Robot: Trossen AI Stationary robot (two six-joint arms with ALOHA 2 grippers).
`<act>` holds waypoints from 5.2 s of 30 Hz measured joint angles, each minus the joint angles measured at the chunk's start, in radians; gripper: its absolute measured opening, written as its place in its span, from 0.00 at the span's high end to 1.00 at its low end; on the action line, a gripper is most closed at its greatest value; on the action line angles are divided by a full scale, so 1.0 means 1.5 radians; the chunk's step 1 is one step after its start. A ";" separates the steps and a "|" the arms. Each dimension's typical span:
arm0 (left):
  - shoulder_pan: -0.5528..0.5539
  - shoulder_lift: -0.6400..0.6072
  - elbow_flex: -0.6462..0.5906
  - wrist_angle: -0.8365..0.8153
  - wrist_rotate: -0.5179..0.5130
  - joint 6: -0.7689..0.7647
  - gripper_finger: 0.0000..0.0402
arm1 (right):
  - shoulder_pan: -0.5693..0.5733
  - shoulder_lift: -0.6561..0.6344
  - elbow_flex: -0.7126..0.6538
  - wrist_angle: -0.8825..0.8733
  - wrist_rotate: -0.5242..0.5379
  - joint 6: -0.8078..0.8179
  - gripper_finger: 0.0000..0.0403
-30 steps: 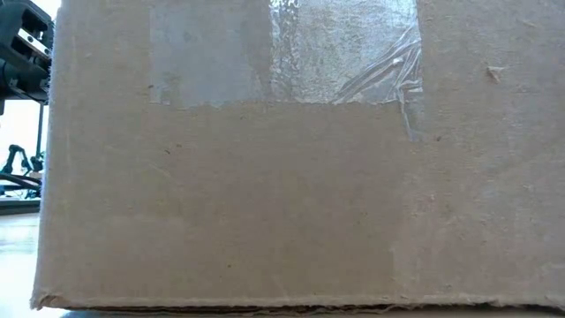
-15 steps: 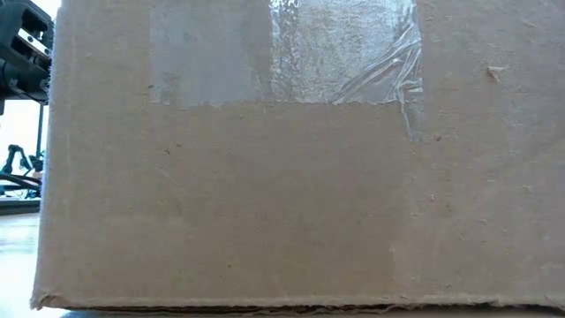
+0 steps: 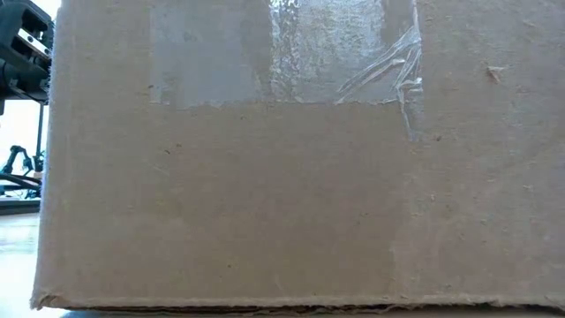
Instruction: Unpack boxes
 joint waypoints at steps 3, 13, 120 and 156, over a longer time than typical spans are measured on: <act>0.000 0.000 0.000 0.000 0.000 0.000 0.99 | 0.000 0.000 0.000 0.000 0.000 0.000 0.99; 0.000 0.000 0.000 0.000 0.000 0.000 0.99 | 0.000 0.000 0.000 0.000 0.000 0.000 0.99; 0.003 0.081 0.210 -0.307 -0.624 0.009 0.77 | 0.000 0.000 0.000 0.005 0.000 0.000 0.99; 0.465 0.963 0.538 -0.578 -0.504 -0.162 0.26 | 0.000 0.000 0.000 0.009 0.001 0.001 0.99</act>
